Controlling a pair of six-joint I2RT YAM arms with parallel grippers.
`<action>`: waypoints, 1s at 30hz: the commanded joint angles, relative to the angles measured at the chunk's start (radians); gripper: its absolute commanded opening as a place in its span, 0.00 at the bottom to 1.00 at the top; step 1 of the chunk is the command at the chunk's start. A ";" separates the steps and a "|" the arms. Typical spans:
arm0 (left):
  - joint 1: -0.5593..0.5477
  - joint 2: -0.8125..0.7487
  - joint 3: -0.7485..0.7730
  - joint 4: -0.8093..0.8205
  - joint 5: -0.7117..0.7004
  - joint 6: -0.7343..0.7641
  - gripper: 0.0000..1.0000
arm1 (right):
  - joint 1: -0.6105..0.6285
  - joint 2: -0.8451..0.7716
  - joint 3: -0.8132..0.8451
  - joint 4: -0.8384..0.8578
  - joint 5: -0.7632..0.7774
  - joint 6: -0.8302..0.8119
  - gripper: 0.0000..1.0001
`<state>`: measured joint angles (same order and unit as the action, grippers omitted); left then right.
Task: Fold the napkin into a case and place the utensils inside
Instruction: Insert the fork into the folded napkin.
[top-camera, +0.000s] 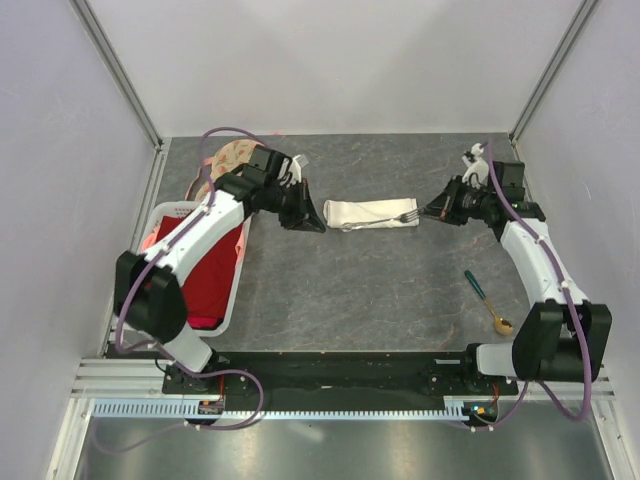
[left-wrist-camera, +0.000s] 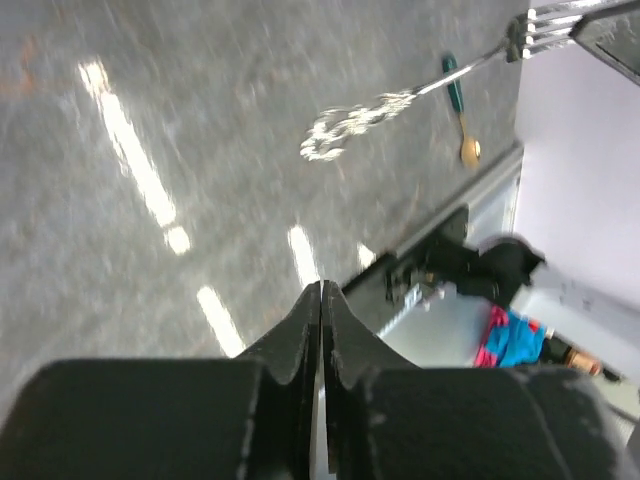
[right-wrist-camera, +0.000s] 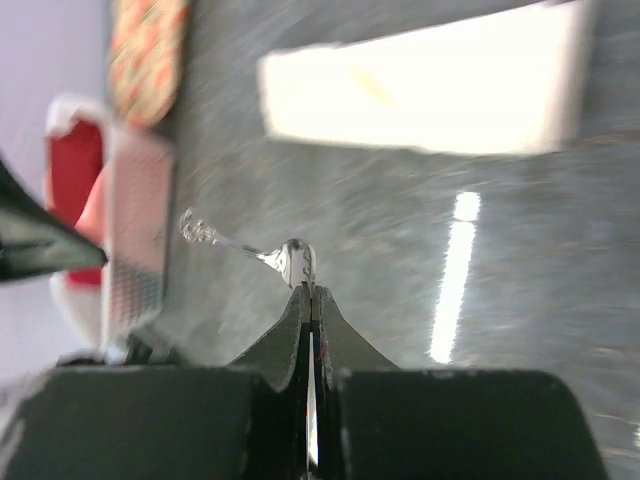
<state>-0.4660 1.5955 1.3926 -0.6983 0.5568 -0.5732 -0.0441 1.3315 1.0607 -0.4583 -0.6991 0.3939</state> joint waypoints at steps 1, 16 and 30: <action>-0.003 0.157 0.043 0.236 -0.020 -0.088 0.05 | -0.063 0.101 0.015 0.096 0.154 0.010 0.00; 0.038 0.598 0.376 0.405 0.012 -0.120 0.02 | -0.132 0.409 0.274 0.125 0.200 -0.082 0.00; 0.070 0.658 0.373 0.376 0.058 -0.116 0.02 | -0.134 0.485 0.282 0.138 0.135 -0.107 0.00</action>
<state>-0.3954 2.2345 1.7409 -0.3275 0.5819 -0.6743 -0.1780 1.8103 1.3136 -0.3542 -0.5270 0.3099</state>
